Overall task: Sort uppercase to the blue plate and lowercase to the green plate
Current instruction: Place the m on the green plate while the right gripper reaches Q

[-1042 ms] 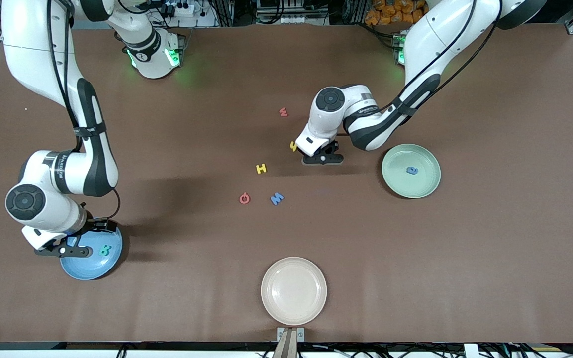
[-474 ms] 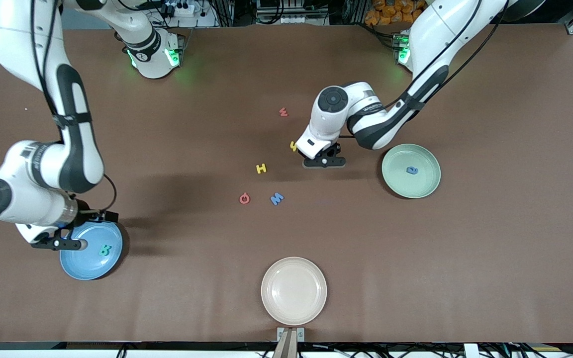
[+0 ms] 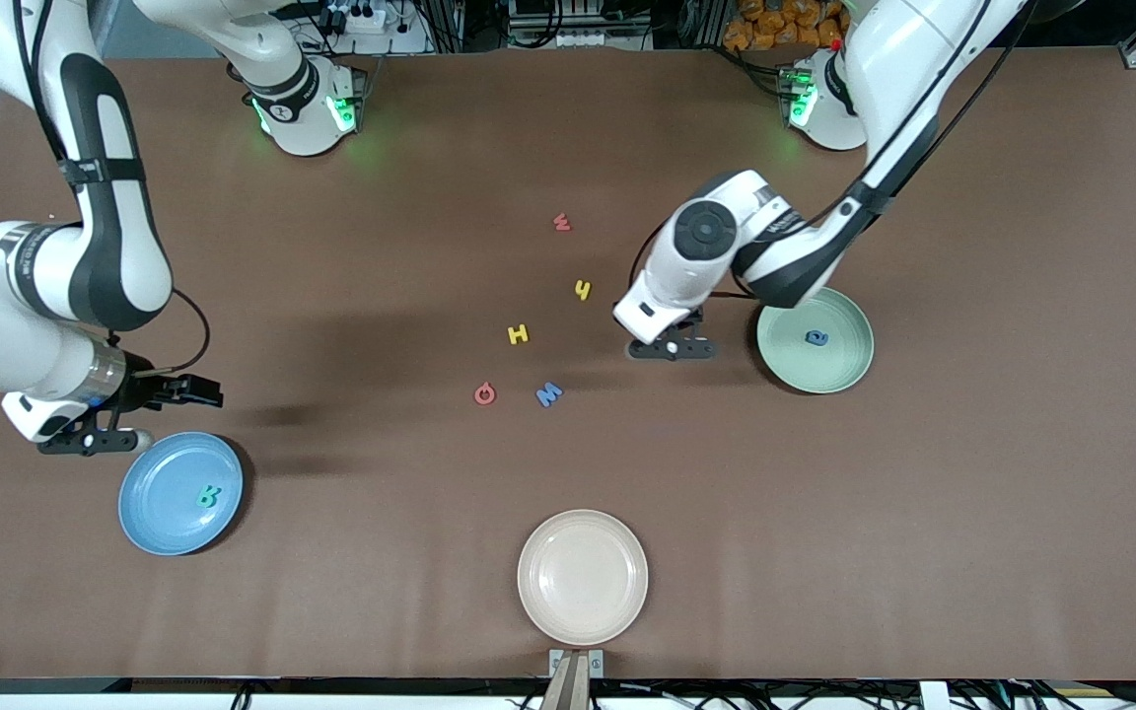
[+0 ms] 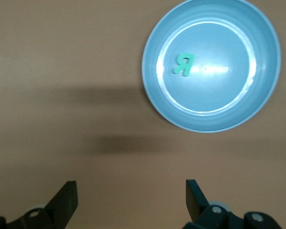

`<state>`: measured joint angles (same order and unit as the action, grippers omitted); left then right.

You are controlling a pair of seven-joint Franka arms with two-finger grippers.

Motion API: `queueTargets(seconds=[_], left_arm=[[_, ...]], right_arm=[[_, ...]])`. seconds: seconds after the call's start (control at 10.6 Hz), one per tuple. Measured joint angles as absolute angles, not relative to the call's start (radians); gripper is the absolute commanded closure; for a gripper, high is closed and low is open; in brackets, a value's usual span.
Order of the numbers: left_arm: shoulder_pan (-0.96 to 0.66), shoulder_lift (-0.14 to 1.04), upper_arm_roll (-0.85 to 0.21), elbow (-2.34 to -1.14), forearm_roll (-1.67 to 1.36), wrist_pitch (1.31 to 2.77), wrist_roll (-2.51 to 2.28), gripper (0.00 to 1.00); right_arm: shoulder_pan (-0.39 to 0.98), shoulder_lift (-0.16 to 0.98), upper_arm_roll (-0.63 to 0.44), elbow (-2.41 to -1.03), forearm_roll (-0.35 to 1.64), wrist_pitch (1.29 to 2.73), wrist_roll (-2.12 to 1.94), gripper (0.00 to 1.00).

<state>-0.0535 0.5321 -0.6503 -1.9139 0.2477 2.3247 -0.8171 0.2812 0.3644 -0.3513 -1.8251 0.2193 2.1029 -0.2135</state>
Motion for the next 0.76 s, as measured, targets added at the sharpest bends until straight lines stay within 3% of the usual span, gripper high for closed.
queueTargets(seconds=[0.76], left_arm=[[-0.055,0.363,-0.415,-1.957,0.045,2.154,-0.413,0.87]], right_arm=[[0.535,0.370,-0.338,-1.847,0.269,2.159,-0.051,0.00]])
